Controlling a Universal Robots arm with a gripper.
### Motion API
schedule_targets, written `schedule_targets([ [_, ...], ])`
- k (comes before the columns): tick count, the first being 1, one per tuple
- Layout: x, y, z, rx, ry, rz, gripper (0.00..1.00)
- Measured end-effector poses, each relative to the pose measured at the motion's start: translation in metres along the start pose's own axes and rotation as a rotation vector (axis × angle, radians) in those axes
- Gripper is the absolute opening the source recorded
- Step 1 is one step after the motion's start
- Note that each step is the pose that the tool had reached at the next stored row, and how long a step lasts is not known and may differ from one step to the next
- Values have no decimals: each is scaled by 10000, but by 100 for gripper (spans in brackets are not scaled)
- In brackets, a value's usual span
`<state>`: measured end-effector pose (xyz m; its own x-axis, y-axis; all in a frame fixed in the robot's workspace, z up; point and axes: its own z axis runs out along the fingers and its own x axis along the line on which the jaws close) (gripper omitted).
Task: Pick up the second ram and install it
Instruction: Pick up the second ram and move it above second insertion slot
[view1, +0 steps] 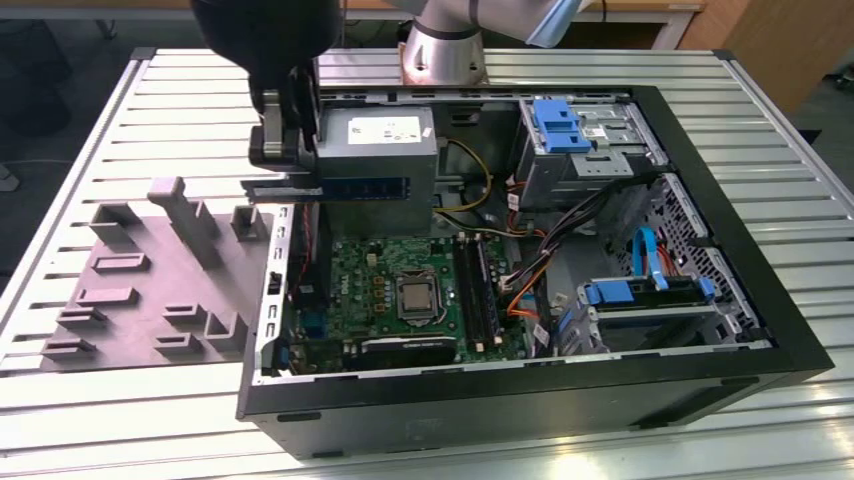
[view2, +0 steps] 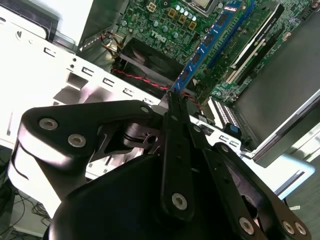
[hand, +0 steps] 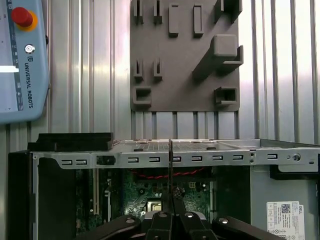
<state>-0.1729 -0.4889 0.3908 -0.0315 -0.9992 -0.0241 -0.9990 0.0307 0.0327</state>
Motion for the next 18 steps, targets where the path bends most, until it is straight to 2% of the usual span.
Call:
schedule_targets([
  [18, -3, -90, -2, 1, -1, 0, 12],
])
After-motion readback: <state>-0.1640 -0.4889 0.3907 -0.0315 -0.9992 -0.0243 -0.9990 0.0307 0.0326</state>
